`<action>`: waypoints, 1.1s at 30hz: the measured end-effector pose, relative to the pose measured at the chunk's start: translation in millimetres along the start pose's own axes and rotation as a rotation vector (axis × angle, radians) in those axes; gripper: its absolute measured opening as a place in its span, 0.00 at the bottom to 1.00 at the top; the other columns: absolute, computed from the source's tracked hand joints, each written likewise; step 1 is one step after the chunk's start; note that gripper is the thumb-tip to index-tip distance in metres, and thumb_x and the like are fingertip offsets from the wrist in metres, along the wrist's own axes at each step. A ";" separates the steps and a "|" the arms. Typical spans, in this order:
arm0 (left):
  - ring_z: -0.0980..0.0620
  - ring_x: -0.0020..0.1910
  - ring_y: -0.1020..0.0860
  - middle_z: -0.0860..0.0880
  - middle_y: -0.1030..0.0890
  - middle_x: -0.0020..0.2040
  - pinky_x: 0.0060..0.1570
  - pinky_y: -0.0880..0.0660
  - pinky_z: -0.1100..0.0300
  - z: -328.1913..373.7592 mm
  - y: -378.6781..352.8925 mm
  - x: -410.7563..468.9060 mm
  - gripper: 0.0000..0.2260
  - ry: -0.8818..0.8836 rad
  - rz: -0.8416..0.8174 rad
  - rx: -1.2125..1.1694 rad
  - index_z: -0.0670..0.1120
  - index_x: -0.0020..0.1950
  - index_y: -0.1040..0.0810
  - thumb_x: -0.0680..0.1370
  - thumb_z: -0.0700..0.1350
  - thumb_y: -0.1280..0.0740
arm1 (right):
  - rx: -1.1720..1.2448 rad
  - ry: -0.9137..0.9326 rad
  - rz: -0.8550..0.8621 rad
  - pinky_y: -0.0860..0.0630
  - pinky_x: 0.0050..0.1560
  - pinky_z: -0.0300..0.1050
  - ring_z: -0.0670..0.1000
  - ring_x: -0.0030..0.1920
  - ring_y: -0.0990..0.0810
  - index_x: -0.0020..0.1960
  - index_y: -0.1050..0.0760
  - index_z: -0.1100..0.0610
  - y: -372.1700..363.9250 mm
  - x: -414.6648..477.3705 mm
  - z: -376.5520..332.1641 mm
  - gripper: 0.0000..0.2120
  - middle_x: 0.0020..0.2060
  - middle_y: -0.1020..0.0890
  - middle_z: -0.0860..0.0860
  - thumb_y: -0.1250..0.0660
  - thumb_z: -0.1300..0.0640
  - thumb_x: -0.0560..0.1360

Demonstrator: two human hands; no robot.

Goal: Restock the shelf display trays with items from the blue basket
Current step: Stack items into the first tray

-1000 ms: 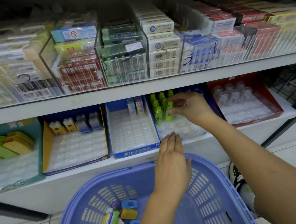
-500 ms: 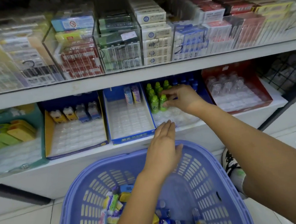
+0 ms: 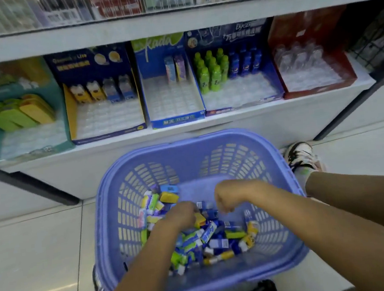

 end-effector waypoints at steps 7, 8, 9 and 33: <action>0.40 0.59 0.24 0.38 0.25 0.64 0.46 0.28 0.54 -32.1 -26.3 11.9 0.16 0.076 -0.135 0.031 0.39 0.65 0.26 0.77 0.37 0.36 | -0.272 -0.061 -0.295 0.24 0.49 0.51 0.56 0.44 0.27 0.59 0.25 0.64 -87.7 43.7 13.0 0.15 0.47 0.23 0.60 0.36 0.58 0.76; 0.40 0.60 0.25 0.38 0.26 0.64 0.49 0.28 0.53 -34.4 -27.7 14.0 0.16 0.089 -0.124 0.015 0.39 0.65 0.26 0.77 0.36 0.37 | -0.249 -0.061 -0.242 0.25 0.51 0.51 0.58 0.46 0.25 0.59 0.26 0.64 -88.1 46.4 12.4 0.15 0.50 0.23 0.61 0.36 0.57 0.76; 0.41 0.61 0.26 0.38 0.26 0.65 0.52 0.28 0.53 -37.0 -27.9 16.4 0.16 0.104 -0.096 -0.017 0.40 0.66 0.27 0.77 0.36 0.37 | -0.224 -0.084 -0.183 0.26 0.52 0.51 0.59 0.50 0.23 0.60 0.27 0.63 -85.4 48.9 11.9 0.14 0.53 0.23 0.61 0.36 0.57 0.76; 0.41 0.49 0.21 0.39 0.20 0.51 0.53 0.25 0.49 -18.2 -48.3 42.0 0.30 0.407 0.075 -0.614 0.41 0.51 0.22 0.71 0.69 0.38 | 0.300 -0.219 0.140 0.32 0.37 0.44 0.51 0.38 0.30 0.39 0.38 0.51 -44.6 51.7 49.0 0.14 0.40 0.28 0.54 0.32 0.51 0.74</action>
Point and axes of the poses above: each hand's wrist, its own x-axis towards the middle knuckle, its own y-axis out of the back of the hand, z = x × y, the point moved 3 cm from there along x, towards the middle knuckle
